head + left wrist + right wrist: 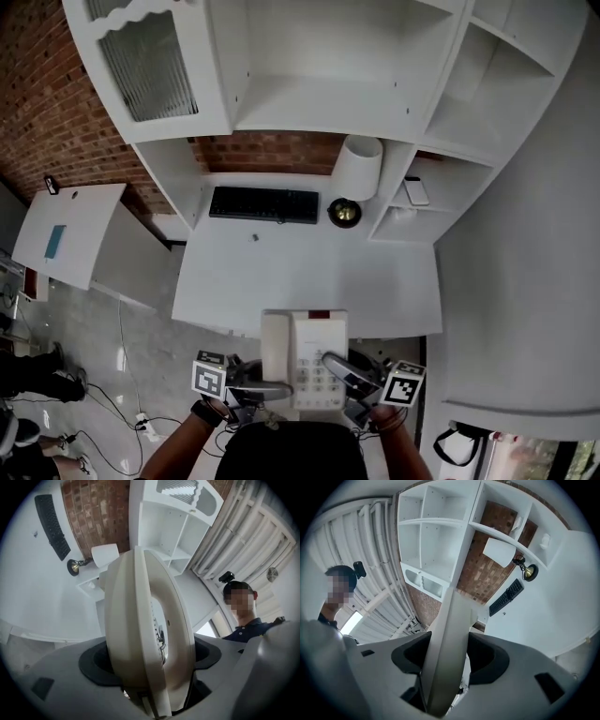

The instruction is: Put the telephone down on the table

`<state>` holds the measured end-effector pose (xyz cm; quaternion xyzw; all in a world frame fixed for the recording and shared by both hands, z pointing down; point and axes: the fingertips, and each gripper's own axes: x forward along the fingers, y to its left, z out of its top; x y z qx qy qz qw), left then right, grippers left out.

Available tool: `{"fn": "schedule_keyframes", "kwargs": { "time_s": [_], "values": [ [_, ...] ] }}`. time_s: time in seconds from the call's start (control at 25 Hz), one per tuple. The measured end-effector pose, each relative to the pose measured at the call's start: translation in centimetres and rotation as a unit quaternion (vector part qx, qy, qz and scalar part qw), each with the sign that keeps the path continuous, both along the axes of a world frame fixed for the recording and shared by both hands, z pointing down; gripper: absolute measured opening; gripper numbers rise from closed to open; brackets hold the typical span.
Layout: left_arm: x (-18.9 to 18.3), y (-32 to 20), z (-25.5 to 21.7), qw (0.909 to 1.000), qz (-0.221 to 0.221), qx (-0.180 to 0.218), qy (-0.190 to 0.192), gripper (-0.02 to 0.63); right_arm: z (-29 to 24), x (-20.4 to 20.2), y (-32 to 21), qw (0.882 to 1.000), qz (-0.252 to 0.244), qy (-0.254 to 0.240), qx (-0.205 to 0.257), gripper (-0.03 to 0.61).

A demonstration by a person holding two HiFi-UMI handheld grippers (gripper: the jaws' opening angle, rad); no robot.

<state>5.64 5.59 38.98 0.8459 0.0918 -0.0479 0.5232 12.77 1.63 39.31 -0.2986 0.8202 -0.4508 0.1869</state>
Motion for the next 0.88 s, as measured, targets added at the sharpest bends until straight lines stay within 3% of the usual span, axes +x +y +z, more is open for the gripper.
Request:
{"fn": "schedule_keyframes", "kwargs": {
  "time_s": [0.32, 0.88],
  "values": [
    [3.6, -6.6, 1.7, 0.9996, -0.022, -0.012, -0.013, 0.428, 2.5, 3.5, -6.7, 1.0, -0.023, -0.008, -0.016, 0.224],
    [3.4, -16.3, 7.5, 0.9989, 0.001, -0.045, -0.013, 0.428, 8.3, 3.4, -16.4, 0.999, -0.001, -0.006, -0.051, 0.224]
  ]
}}
